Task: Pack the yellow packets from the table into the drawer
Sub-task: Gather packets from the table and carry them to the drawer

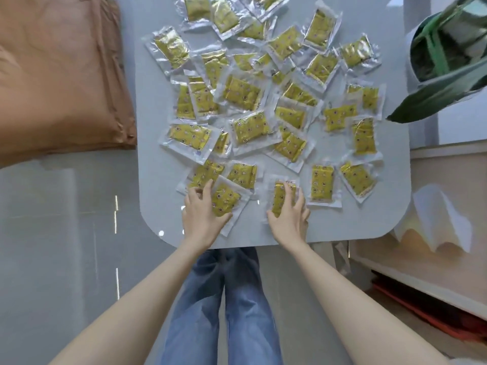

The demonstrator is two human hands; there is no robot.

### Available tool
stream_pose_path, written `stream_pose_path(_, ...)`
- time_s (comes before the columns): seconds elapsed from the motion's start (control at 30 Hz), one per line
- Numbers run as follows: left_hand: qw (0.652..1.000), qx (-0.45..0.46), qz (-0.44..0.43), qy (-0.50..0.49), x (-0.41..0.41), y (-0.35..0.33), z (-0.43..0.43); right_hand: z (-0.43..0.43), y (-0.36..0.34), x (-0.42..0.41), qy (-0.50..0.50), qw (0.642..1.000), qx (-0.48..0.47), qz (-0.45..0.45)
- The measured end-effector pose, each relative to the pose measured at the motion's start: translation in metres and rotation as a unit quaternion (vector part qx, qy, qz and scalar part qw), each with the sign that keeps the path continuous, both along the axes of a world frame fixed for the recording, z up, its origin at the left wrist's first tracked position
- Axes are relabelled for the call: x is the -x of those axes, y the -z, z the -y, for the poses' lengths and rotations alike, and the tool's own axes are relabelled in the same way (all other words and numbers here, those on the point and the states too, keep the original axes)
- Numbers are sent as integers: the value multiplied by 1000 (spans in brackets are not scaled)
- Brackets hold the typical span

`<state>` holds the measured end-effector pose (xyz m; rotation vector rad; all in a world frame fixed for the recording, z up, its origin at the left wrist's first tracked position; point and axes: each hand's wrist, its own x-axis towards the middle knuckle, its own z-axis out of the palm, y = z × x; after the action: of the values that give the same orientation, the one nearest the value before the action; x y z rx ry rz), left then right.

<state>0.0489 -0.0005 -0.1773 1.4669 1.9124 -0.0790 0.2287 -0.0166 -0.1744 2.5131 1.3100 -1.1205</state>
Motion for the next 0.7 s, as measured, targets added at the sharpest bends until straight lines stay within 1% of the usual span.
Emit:
stream_pose_path(0.1,999,-34,-30,-6,-9,13,4,1,14,2,34,998,-30,42)
stream_pose_path(0.17,998,-39,-46,-20,-13,16,5,-1,16,4,64,995,-62,37)
stream_pose_path(0.3,995,-17,-34,-95,-22,22,6,-5,19,0,147,983,-106,-32)
stream_pose_path(0.4,994,7,-33,-105,-25,23,5,-8,16,-1,154,977,-114,-90)
stream_pose_path(0.5,992,27,13,-127,-24,20,3,-9,10,-4,156,970,-129,-136)
stream_pose_path(0.57,991,30,49,-123,-24,13,1,-9,3,-11,145,967,-147,-148)
stream_pose_path(0.7,976,20,171,-130,-31,-10,-7,-13,-15,-37,148,962,-183,-141)
